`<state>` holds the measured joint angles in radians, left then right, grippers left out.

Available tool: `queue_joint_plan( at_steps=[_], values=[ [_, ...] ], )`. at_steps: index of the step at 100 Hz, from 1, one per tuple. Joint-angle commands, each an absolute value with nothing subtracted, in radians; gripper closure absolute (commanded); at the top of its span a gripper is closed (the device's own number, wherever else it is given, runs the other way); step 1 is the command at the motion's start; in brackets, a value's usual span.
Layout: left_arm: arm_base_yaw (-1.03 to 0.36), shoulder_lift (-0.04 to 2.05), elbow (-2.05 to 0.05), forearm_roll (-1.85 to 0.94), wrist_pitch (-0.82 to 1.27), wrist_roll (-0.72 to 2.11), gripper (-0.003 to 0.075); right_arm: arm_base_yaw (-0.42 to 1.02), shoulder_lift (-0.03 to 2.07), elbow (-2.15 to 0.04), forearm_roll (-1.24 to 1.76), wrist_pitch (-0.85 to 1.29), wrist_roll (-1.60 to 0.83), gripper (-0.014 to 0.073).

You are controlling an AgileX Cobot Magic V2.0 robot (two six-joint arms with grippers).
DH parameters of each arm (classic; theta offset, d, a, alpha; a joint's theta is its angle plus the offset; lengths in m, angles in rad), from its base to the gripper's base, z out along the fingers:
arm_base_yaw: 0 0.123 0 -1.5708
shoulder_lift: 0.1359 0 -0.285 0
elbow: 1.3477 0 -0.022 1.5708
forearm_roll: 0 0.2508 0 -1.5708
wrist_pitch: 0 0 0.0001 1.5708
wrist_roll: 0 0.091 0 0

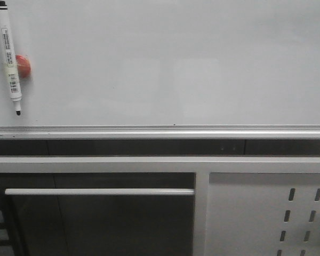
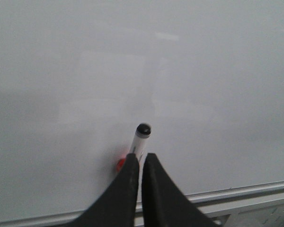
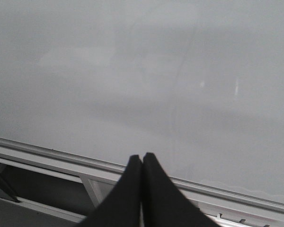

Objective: Write number 1 on whiteboard

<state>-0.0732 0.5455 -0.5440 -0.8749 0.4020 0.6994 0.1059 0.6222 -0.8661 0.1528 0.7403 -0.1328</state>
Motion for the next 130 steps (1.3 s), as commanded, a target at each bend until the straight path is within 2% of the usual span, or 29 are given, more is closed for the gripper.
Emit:
queue_joint_plan(
  at_steps=[1,19,41,48,53,65,74,96,130],
  values=[
    [-0.08,0.556,-0.478,-1.092,0.26,0.878,0.0738,0.108,0.636,-0.897,0.143,0.649,-0.144,0.0655],
    [-0.08,0.556,-0.361,-1.436,0.348,1.312,0.0738,0.108,0.637,-0.897,0.143,0.614,-0.144,0.0655],
    [-0.08,0.582,-0.291,-1.822,0.33,1.735,0.0735,0.108,0.638,-0.876,0.143,0.573,-0.144,0.0655],
    [-0.08,0.61,-0.286,-1.853,0.397,1.833,0.07,0.108,0.638,-0.856,0.143,0.571,-0.144,0.0655],
    [-0.08,0.636,-0.286,-1.853,0.463,1.89,0.0637,0.108,0.638,-0.839,0.143,0.571,-0.144,0.0655],
    [-0.08,0.719,-0.286,-1.853,0.533,1.907,0.0484,0.108,0.638,-0.805,0.143,0.573,-0.144,0.0655],
    [-0.08,0.793,-0.286,-1.853,0.533,1.903,0.0426,0.108,0.638,-0.801,0.143,0.582,-0.144,0.0655],
    [-0.08,0.944,-0.313,-1.853,0.603,1.911,0.0412,0.108,0.638,-0.801,0.143,0.601,-0.144,0.0655],
    [-0.08,1.095,-0.406,-1.853,0.6,1.96,0.0412,0.108,0.638,-0.801,0.143,0.607,-0.144,0.0655]
  ],
)
